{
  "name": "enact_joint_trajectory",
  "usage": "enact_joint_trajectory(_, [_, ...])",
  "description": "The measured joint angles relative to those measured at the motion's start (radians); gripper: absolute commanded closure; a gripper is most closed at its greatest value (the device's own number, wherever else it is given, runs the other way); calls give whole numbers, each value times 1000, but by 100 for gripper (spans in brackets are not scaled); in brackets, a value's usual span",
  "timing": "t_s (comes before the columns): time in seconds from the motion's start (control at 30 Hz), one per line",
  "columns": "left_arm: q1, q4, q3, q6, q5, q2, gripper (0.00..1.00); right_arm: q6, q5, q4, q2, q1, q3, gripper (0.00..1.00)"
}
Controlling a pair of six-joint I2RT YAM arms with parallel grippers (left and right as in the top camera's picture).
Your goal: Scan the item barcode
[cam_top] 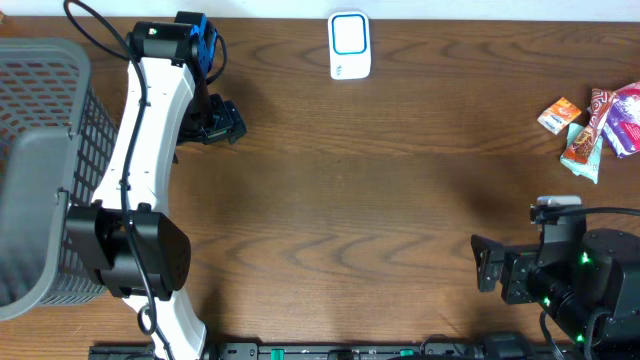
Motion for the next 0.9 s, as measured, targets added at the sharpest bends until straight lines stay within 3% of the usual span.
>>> enact_joint_trajectory(0.3, [0, 0, 0, 0, 0, 0, 2, 0, 0, -88, 0, 0, -1, 1])
enact_joint_trajectory(0.9, [0, 0, 0, 0, 0, 0, 2, 0, 0, -94, -3, 0, -2, 1])
